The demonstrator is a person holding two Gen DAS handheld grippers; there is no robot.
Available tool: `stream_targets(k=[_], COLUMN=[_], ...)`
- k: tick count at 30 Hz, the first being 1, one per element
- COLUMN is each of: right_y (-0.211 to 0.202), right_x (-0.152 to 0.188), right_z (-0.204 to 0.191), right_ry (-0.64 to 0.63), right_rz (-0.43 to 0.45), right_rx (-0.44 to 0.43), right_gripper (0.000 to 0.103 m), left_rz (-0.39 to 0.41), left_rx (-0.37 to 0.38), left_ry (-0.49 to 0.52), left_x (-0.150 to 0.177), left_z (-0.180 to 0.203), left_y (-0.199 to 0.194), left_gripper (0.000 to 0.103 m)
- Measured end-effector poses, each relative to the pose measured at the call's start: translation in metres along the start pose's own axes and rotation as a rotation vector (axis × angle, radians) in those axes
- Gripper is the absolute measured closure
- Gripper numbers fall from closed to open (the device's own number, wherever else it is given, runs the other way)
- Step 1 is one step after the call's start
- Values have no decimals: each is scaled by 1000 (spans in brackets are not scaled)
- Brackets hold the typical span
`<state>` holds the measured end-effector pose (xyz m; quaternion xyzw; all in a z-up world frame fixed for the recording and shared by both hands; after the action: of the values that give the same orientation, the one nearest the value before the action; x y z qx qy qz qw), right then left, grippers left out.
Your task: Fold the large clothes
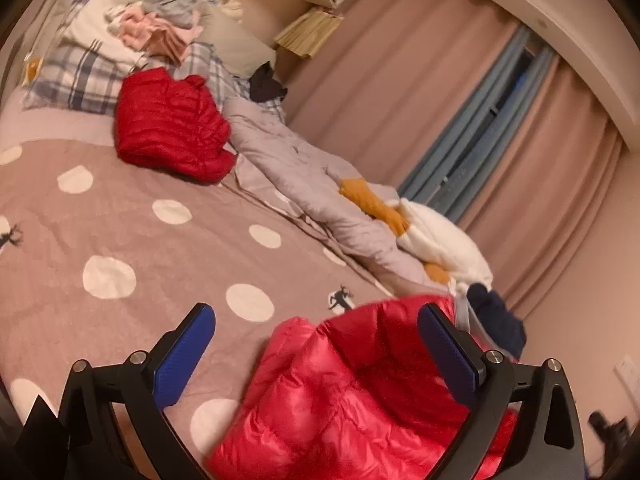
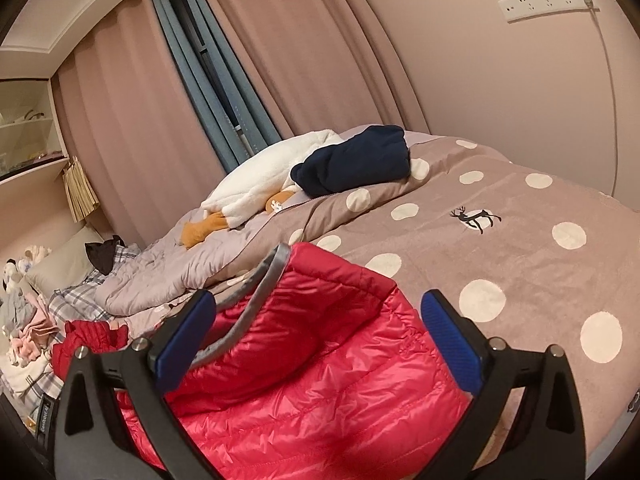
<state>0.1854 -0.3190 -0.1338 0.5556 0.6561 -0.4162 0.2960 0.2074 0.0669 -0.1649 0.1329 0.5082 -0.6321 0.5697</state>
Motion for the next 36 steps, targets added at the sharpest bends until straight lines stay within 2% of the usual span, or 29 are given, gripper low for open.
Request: stream_targets(k=[8,14,20,27,29,31,34,36], right_y=[13,15,16,25,38,59,91,115], right_x=[11,13,16,24,30,38,54,71], right_z=[-1,-7,-6,-5,-1,5,21,37], right_ry=[-22,-43,-43,-50,-49,-70,-127,-169], right_rz=[-53,-66,-77,-103,-130,-181,-263,-316], right_rx=[0,-4,-8,-9,-15,6,66,108], right_gripper=[0,0,0,0,0,0,0,0], left_rz=[-37,-8,-28,-43,-58,-77,-170,-207], left_rx=[9,-12,-33,-19,-21,-57,-130,-162], left_ry=[64,102,102,104,122,173,265,291], left_x=[15,16,18,23,28,35,60,74], left_z=[13,16,14,21,27,34,39,37], left_y=[5,1,6,11,20,37,76,92], left_gripper=[3,3,3,3,3,3,3,3])
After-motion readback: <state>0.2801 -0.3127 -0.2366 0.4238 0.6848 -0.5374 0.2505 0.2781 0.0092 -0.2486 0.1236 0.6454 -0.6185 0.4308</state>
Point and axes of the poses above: each gripper's, at about its wrist camera, not at the fingertips, and y roughly the way its jaws point, z to its right, x to its underside, the point moved 9 cm from there along y, roughly the way its jaws point, and after that the axes turned 15 degrees about -x, right-handed, at the moved point
